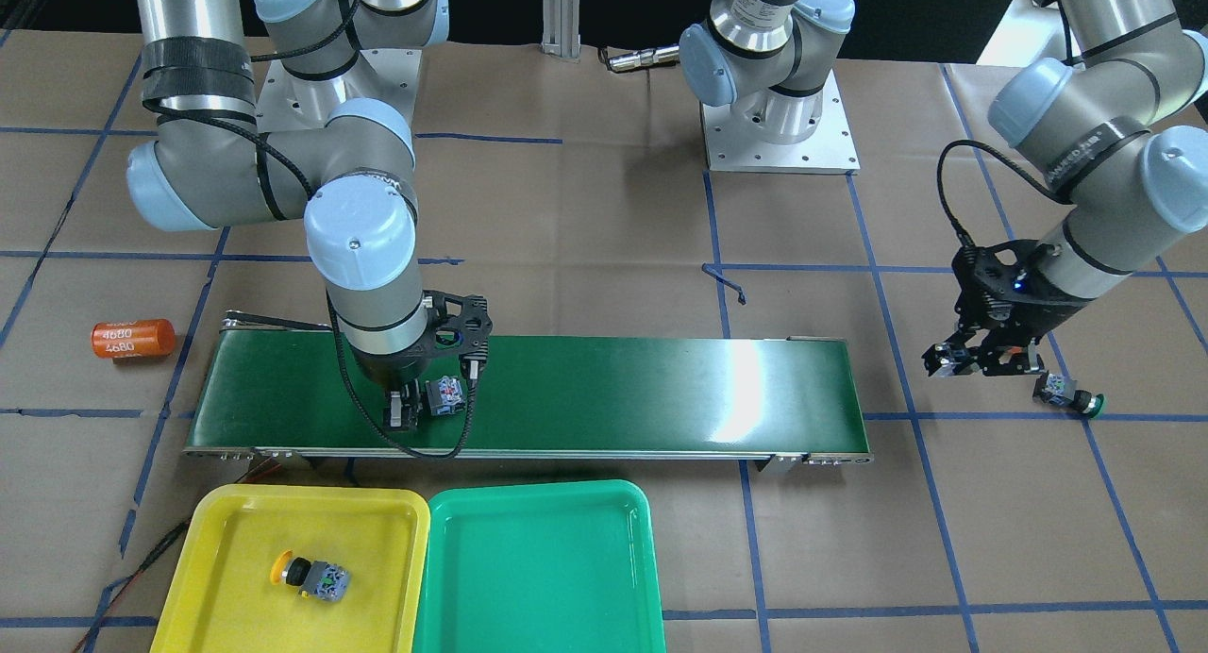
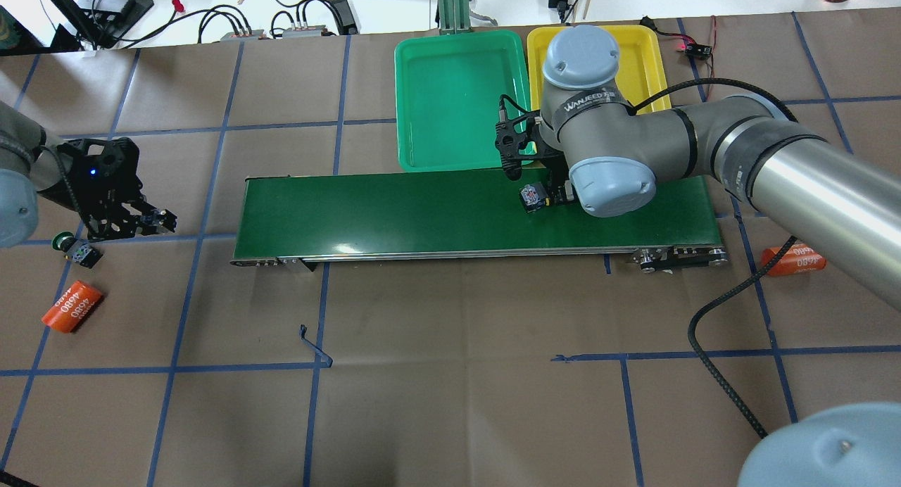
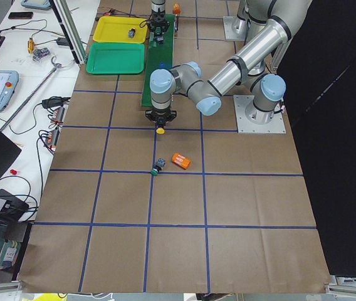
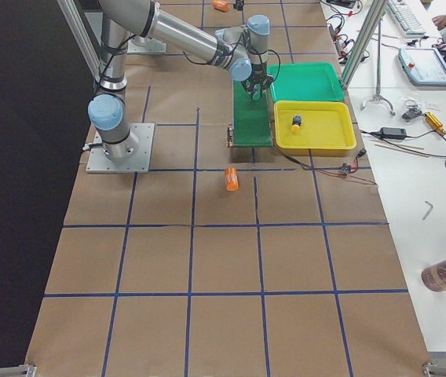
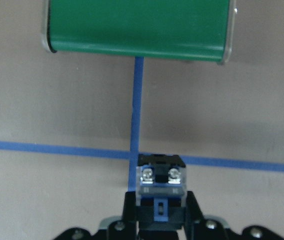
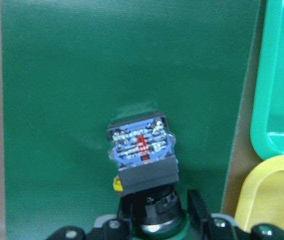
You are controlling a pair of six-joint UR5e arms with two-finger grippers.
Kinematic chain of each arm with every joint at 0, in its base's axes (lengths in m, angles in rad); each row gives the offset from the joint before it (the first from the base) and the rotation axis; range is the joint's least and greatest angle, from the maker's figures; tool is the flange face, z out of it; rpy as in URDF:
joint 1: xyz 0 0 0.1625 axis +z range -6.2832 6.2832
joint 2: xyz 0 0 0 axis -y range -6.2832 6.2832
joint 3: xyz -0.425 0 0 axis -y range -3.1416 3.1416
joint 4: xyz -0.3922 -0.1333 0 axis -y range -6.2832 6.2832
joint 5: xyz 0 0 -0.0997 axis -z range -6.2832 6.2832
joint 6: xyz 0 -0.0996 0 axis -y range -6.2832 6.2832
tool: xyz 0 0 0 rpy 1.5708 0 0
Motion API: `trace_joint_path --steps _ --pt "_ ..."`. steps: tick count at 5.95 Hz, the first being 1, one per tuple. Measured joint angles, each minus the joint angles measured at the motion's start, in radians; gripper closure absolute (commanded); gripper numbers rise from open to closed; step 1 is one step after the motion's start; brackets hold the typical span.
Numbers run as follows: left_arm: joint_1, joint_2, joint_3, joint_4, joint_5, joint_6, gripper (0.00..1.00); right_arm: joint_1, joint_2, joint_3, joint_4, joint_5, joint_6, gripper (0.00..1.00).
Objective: Sort buttons by color to trays
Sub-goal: 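Drop green button into green tray with right while left sets yellow button on belt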
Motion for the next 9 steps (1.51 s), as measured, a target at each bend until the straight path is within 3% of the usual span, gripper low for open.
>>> trace_joint_path --steps 2,4,5,6,7,9 --pt "-0.181 -0.01 0.008 -0.009 0.032 -0.244 0.92 -0.023 -0.008 -0.114 0.051 0.008 0.0 0.9" --pt "-0.281 -0.033 -0.001 0.0 0.033 -0.309 0.92 -0.019 0.09 -0.29 0.081 0.057 0.083 0.87" --pt "-0.324 -0.046 -0.002 0.016 0.033 -0.315 0.84 -0.013 0.172 -0.369 0.077 0.093 0.138 0.66" --pt "-0.357 -0.051 -0.002 0.038 0.034 -0.314 0.33 -0.006 0.247 -0.433 0.073 0.136 0.185 0.39" --pt "-0.371 -0.058 -0.004 0.064 0.035 -0.31 0.17 0.012 0.299 -0.468 0.064 0.177 0.23 0.0" --pt "-0.365 -0.063 0.003 0.088 0.046 -0.31 0.1 0.032 0.327 -0.484 0.052 0.194 0.252 0.0"
